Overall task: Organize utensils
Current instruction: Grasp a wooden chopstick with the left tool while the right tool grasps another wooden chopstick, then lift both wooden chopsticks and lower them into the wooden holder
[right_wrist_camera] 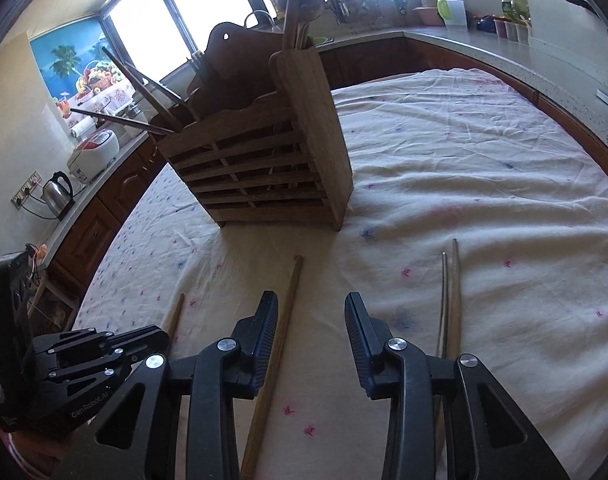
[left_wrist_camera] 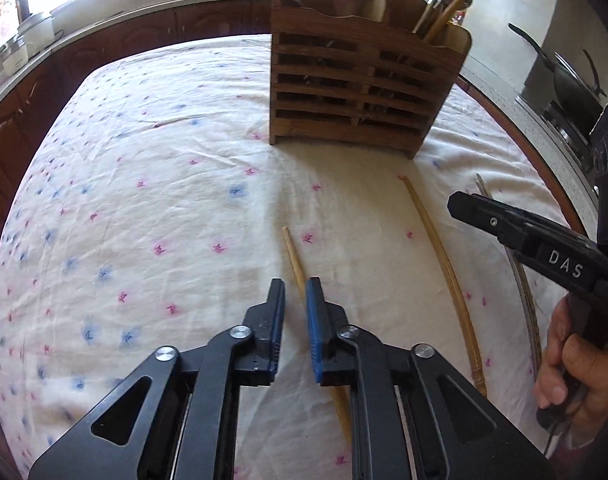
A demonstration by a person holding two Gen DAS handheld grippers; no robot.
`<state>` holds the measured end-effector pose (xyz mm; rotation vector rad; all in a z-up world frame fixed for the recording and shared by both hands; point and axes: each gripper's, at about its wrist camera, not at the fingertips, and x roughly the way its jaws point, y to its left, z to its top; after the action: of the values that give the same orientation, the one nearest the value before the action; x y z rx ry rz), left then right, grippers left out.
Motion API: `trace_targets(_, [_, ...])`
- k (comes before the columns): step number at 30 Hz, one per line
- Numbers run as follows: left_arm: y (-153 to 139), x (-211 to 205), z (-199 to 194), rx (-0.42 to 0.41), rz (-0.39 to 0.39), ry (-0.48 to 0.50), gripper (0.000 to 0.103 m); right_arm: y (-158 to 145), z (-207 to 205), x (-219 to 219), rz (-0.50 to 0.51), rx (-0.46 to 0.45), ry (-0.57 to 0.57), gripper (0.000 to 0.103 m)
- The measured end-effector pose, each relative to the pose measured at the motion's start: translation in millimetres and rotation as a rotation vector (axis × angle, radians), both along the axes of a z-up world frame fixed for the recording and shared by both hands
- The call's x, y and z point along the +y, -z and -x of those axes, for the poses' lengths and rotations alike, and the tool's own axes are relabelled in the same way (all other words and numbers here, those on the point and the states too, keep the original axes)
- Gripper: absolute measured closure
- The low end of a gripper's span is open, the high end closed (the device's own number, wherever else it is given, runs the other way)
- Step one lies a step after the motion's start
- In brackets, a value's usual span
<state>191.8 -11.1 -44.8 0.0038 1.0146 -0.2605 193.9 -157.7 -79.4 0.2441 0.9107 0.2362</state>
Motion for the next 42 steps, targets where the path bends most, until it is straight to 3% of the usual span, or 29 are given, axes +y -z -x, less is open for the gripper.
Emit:
trace_targets(1, [1, 2, -2, 0.014, 0.007, -0.018, 0.066, 2, -5, 5, 0.01, 0.009, -0.011, 0.067])
trace_targets(6, [6, -5, -7, 0.014, -0.005, -0.036, 0.066, 13, -26, 27, 0.077, 0.045, -0.056, 0.07])
trace_targets(8, [7, -12, -7, -0.006, -0.042, -0.032, 0.074, 20, -33, 32, 0.101, 0.067, -0.069, 0.073])
trace_targets(10, [8, -15, -7, -0.028, -0.075, -0.034, 0.091, 20, -34, 38, 0.159, 0.047, -0.082, 0.076])
trace_targets(11, [8, -16, -8, -0.031, -0.073, -0.034, 0.094, 21, -34, 41, 0.186, 0.043, -0.085, 0.081])
trace_targets(13, [8, -19, -10, -0.035, -0.075, -0.035, 0.096, 21, -32, 41, 0.22, 0.034, -0.078, 0.093])
trace_targets(15, [7, -19, -10, -0.034, -0.063, -0.039, 0.097, 20, -31, 34, 0.188, 0.038, -0.074, 0.096])
trace_targets(19, [-2, 1, -6, -0.029, 0.041, -0.057, 0.097, 15, -23, 21, 0.109, 0.045, -0.056, 0.098])
trace_targets(27, [-47, 29, 19, -0.103, 0.18, -0.051, 0.098, -39, 13, 1, -0.021, -0.07, -0.029, 0.098])
trace_targets(42, [-134, 38, 54, -0.293, 0.298, 0.007, 0.098, -136, 51, -27, -0.073, -0.299, 0.01, 0.098])
